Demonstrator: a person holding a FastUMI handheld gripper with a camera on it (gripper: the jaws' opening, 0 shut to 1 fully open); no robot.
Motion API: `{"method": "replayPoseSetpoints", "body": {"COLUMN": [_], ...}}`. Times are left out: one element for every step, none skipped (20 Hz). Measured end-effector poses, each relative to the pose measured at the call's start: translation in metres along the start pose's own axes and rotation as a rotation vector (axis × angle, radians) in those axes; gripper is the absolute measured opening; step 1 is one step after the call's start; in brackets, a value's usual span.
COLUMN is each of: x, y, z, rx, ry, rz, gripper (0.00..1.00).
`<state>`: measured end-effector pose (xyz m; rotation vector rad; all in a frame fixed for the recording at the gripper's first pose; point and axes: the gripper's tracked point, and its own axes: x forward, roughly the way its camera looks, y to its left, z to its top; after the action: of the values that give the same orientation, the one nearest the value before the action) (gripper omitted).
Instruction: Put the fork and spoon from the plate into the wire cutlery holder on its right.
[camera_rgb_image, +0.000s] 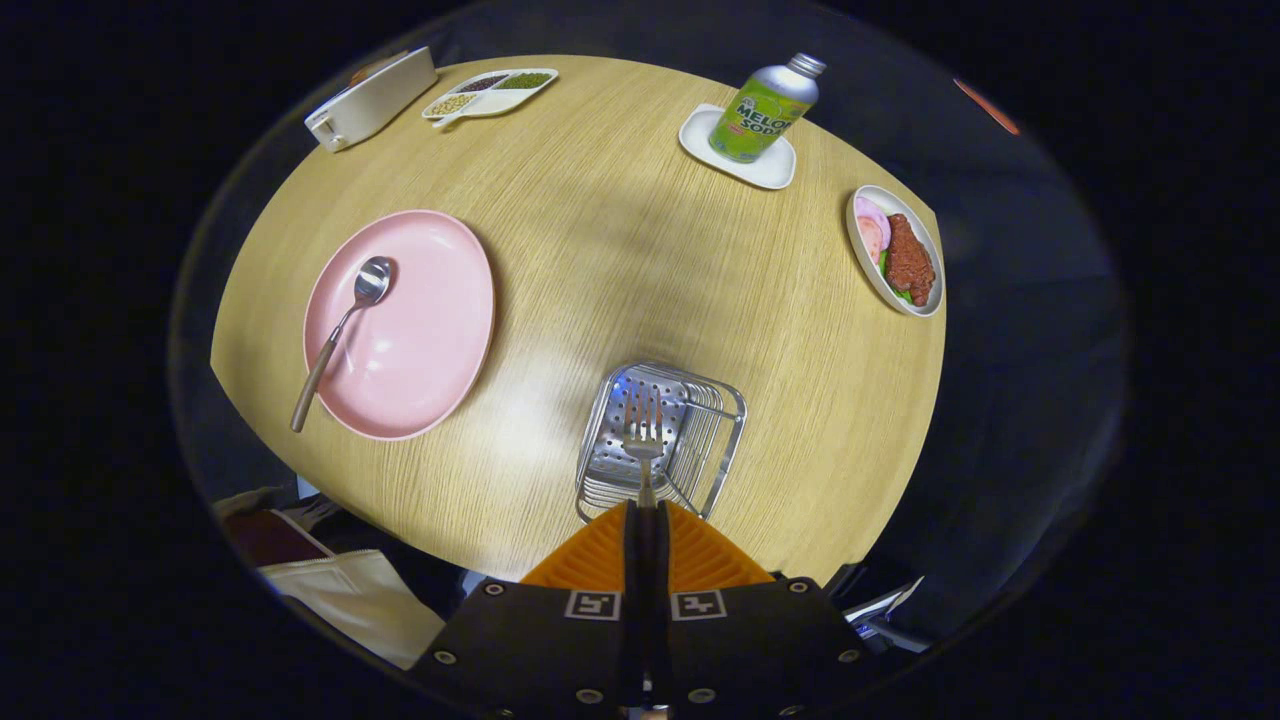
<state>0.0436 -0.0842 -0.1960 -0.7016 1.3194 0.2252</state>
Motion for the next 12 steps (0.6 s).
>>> {"method": "replayPoseSetpoints", "body": {"x": [0.002,0.005,0.007,0.007,0.009,0.008,0.006,0.005,0.005,0.001,-0.001,-0.004], "y": [0.001,0.0,-0.001,-0.003,-0.004,-0.003,-0.003,-0.004,-0.004,-0.006,-0.008,-0.008], "z": [0.001,0.001,0.001,0.001,0.001,0.002,0.001,0.002,0.002,0.001,0.001,0.001], "rx": [0.006,0.008,0.004,0.001,0.003,0.014,0.031,0.044,0.054,0.059,0.067,0.076], "ry": [0.002,0.0,0.001,0.0,-0.009,-0.017,-0.026,-0.037,-0.047,-0.062,-0.076,-0.091], "rz": [0.006,0.008,0.004,-0.003,-0.004,-0.001,0.007,0.013,0.017,0.012,0.008,0.008], "gripper": [0.04,0.04,0.06,0.06,0.06,0.08,0.08,0.1,0.1,0.18,0.25,0.39]}}
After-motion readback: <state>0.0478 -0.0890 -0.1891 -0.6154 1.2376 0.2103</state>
